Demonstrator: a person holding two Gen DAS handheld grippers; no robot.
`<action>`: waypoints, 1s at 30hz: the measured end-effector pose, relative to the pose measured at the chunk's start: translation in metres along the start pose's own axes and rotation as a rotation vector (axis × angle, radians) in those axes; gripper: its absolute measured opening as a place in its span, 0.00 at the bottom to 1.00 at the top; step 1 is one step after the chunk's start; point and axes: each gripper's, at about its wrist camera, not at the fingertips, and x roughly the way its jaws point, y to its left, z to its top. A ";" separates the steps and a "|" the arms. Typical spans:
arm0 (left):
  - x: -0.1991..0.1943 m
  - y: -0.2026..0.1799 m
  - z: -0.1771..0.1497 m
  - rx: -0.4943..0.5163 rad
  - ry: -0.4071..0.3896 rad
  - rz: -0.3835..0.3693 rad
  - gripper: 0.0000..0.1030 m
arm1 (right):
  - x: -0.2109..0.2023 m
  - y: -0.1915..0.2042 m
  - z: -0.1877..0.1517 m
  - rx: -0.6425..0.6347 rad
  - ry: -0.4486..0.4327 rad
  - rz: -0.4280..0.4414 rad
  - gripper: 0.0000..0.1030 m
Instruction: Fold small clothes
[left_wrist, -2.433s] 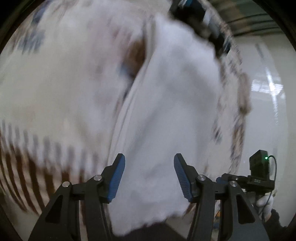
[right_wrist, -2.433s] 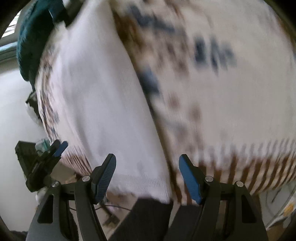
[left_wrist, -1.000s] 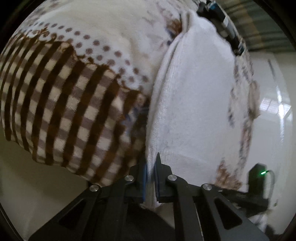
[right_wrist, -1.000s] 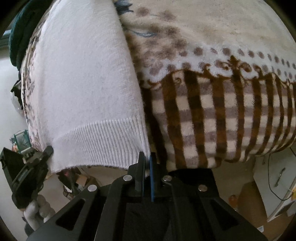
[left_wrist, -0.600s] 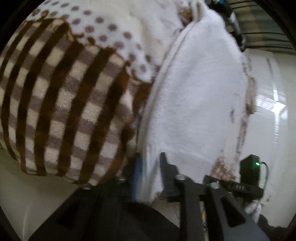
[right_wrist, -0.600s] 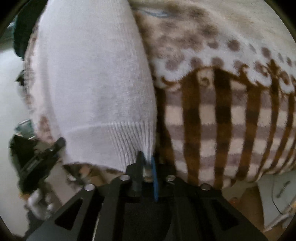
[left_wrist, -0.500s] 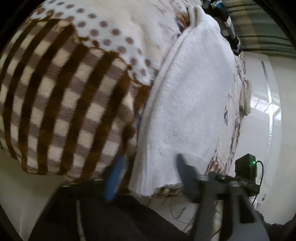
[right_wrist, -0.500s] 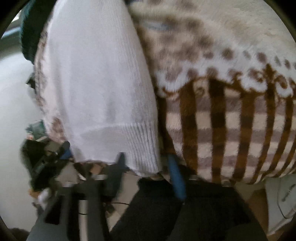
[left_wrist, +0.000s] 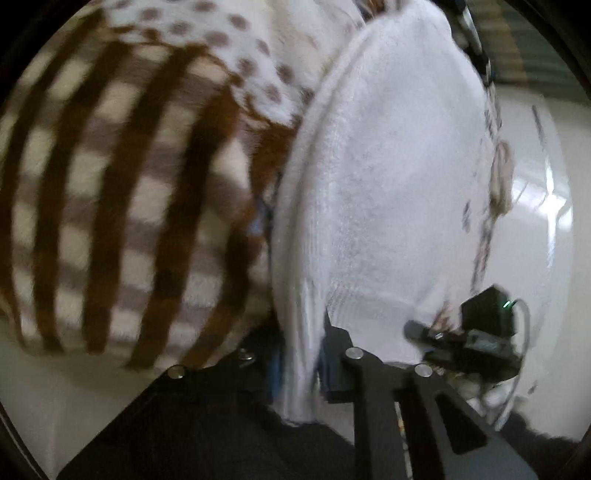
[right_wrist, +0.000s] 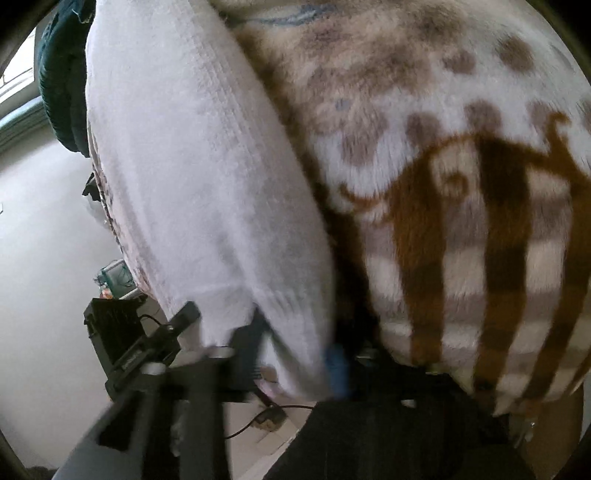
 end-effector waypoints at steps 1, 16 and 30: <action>-0.006 0.003 -0.003 -0.030 -0.002 -0.015 0.10 | 0.000 0.002 -0.006 0.005 -0.005 0.014 0.16; -0.088 -0.077 0.048 -0.122 -0.182 -0.269 0.08 | -0.097 0.096 0.001 -0.097 -0.132 0.171 0.13; -0.058 -0.174 0.270 -0.074 -0.333 -0.393 0.10 | -0.163 0.228 0.199 -0.176 -0.389 0.192 0.13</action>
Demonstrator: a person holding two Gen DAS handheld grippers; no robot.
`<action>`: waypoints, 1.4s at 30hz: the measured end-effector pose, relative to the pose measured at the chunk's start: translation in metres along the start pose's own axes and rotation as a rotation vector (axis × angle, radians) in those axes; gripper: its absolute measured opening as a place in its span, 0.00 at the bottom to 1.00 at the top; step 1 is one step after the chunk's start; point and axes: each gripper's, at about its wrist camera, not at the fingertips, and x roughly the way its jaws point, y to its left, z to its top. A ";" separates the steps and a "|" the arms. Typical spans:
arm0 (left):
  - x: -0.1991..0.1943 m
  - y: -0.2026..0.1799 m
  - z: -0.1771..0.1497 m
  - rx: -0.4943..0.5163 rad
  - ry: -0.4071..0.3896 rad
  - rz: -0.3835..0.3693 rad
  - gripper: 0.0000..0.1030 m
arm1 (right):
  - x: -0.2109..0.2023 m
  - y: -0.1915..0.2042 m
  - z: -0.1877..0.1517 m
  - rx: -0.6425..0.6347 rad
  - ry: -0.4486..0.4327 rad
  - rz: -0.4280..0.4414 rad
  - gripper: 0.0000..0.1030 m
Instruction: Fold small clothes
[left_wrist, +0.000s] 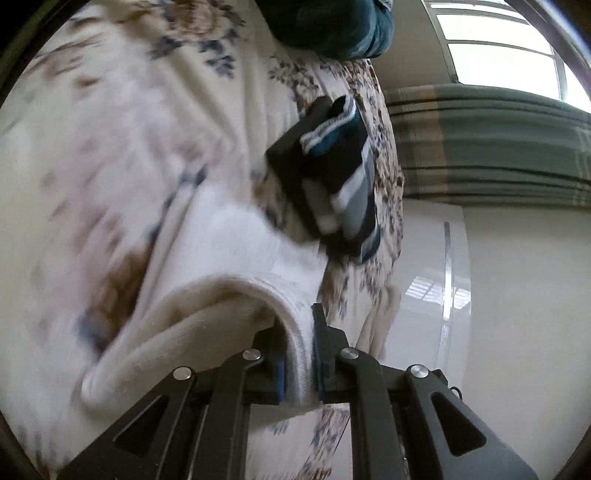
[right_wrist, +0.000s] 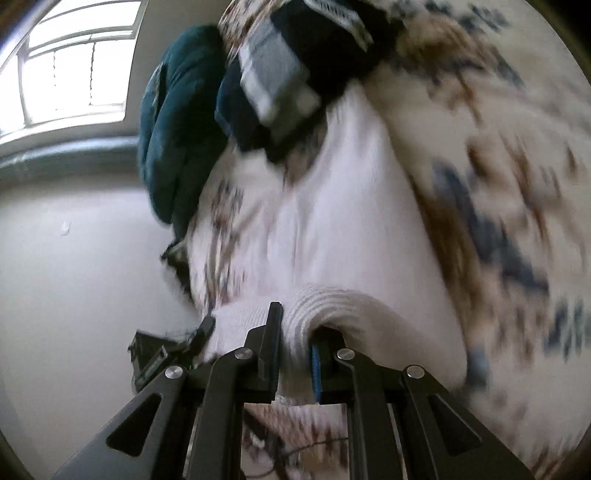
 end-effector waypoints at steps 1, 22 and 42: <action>0.013 -0.004 0.014 0.001 0.003 -0.006 0.16 | 0.008 0.003 0.016 0.002 -0.007 0.005 0.13; 0.137 -0.013 0.070 0.519 0.191 0.391 0.06 | 0.051 -0.007 0.113 -0.158 -0.034 -0.335 0.08; 0.135 0.009 0.112 0.336 0.216 0.328 0.26 | 0.071 0.002 0.166 -0.176 -0.028 -0.534 0.09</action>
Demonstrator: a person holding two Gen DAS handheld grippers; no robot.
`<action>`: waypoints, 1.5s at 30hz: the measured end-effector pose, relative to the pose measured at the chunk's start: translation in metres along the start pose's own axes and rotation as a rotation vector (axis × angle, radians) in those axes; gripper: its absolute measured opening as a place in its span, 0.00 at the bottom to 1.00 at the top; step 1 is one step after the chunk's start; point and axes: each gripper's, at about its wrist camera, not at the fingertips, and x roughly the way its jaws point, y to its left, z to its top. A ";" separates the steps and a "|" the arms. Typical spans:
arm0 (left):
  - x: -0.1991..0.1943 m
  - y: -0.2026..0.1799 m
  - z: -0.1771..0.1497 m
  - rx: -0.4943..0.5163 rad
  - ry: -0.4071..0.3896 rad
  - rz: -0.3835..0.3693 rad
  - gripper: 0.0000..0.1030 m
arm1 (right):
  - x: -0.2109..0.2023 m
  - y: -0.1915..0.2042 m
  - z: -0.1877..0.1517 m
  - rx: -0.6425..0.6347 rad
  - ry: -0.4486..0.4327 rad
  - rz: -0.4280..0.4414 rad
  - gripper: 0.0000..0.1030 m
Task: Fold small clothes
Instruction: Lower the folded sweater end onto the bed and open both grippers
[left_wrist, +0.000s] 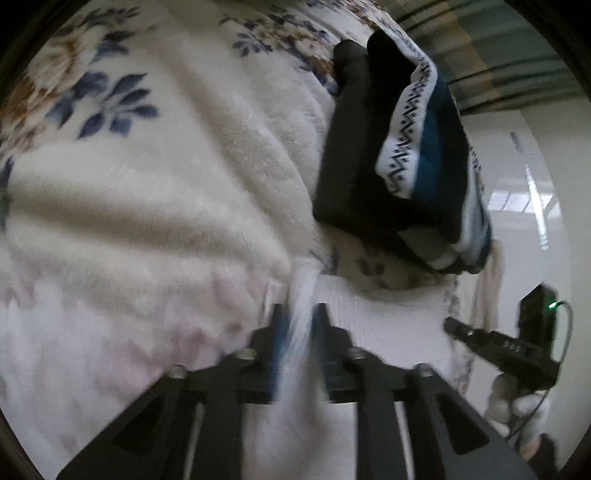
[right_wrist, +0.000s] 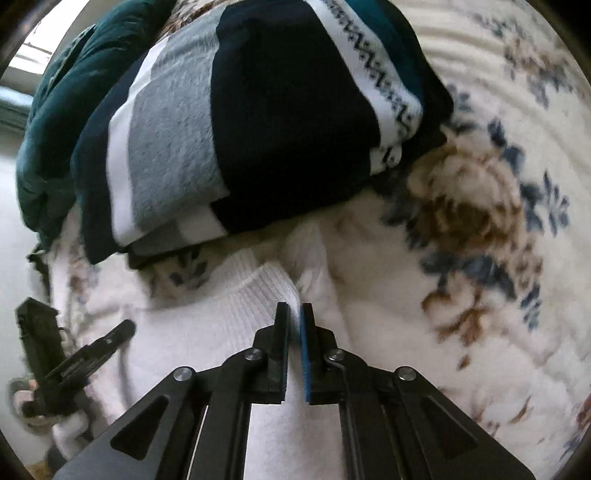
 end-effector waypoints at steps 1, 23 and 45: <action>-0.007 -0.001 -0.003 -0.013 -0.008 -0.018 0.35 | -0.005 -0.005 -0.002 0.024 0.016 0.024 0.17; -0.027 0.002 -0.028 -0.079 -0.137 0.064 0.03 | -0.053 -0.037 -0.056 0.043 -0.106 0.138 0.03; 0.000 0.008 0.031 -0.012 -0.091 0.117 0.03 | 0.004 0.030 0.030 -0.141 -0.018 0.064 0.07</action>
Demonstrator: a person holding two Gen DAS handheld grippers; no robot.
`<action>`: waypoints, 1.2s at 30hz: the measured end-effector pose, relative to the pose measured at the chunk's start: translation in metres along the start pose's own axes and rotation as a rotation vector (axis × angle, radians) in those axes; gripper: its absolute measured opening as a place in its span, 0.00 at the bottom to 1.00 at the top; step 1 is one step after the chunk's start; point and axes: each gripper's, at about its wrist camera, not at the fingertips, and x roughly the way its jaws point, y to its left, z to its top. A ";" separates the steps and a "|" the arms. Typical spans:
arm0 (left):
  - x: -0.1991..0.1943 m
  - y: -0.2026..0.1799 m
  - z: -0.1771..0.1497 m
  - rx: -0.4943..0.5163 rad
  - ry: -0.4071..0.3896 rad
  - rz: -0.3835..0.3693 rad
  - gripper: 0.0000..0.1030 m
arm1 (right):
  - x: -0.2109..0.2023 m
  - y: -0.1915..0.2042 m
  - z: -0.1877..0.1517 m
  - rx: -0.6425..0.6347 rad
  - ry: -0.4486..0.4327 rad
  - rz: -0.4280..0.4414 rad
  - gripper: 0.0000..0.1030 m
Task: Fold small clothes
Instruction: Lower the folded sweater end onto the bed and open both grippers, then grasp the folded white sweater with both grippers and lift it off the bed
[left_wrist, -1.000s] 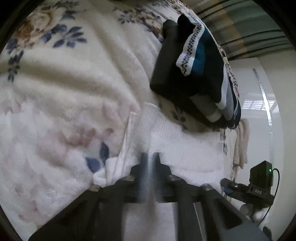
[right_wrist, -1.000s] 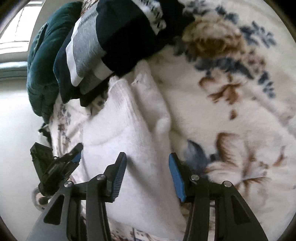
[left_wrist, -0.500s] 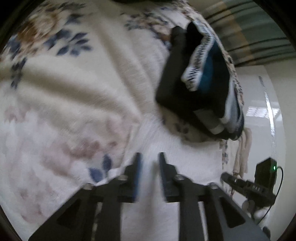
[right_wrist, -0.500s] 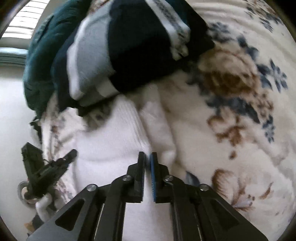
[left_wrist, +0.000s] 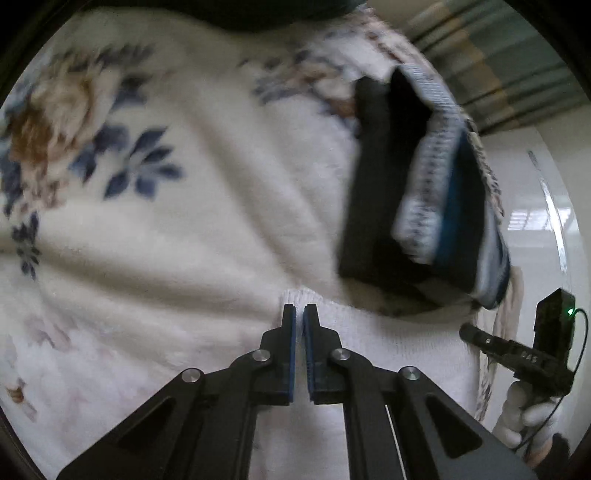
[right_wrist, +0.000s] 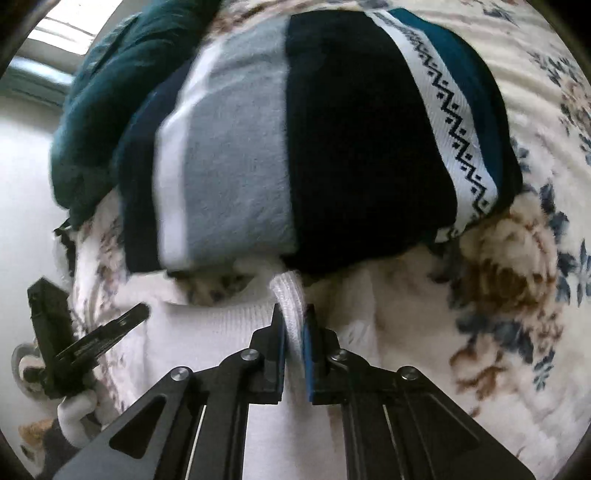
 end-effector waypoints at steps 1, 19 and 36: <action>0.007 -0.001 -0.002 0.000 0.019 0.003 0.03 | 0.011 0.001 0.003 -0.012 0.028 -0.042 0.07; -0.028 0.018 -0.099 -0.043 0.149 -0.261 0.63 | -0.004 -0.067 -0.102 0.152 0.255 0.301 0.95; -0.002 0.007 -0.106 -0.135 0.131 -0.446 0.25 | 0.075 -0.047 -0.129 0.195 0.303 0.472 0.55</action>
